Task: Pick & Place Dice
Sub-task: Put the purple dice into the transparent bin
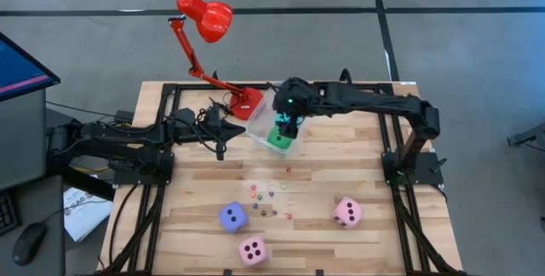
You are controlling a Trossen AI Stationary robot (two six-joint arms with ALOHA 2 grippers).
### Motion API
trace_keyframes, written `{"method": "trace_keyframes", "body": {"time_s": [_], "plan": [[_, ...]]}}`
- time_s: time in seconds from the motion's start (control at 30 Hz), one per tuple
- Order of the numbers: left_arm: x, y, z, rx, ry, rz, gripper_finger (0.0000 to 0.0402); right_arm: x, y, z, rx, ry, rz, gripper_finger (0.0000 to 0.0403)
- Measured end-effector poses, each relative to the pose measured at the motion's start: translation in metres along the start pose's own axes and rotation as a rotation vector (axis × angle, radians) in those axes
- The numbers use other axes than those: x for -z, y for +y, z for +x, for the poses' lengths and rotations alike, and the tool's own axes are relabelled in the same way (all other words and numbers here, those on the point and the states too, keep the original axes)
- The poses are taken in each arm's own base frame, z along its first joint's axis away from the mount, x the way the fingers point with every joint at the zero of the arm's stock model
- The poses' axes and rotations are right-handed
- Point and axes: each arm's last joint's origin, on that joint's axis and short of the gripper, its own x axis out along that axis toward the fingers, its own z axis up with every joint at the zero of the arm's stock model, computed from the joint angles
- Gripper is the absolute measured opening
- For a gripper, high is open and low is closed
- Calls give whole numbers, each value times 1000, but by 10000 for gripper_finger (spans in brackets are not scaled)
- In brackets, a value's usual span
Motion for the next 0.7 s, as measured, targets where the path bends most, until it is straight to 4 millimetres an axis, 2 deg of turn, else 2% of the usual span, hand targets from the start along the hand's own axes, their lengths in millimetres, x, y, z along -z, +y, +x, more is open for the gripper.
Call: {"method": "trace_keyframes", "body": {"time_s": [0.23, 0.5, 0.63, 0.7], "plan": [[0, 0, 0, 0, 2, 0, 1, 3, -3, -12, 0, 4, 21, 400], [0, 0, 0, 0, 2, 0, 1, 33, 9, 17, -2, 24, 50, 400], [0, 0, 0, 0, 3, 0, 1, 46, 10, 17, 5, -11, 75, 400], [0, 0, 0, 0, 3, 0, 1, 51, 9, 12, 13, -51, 86, 400]]}}
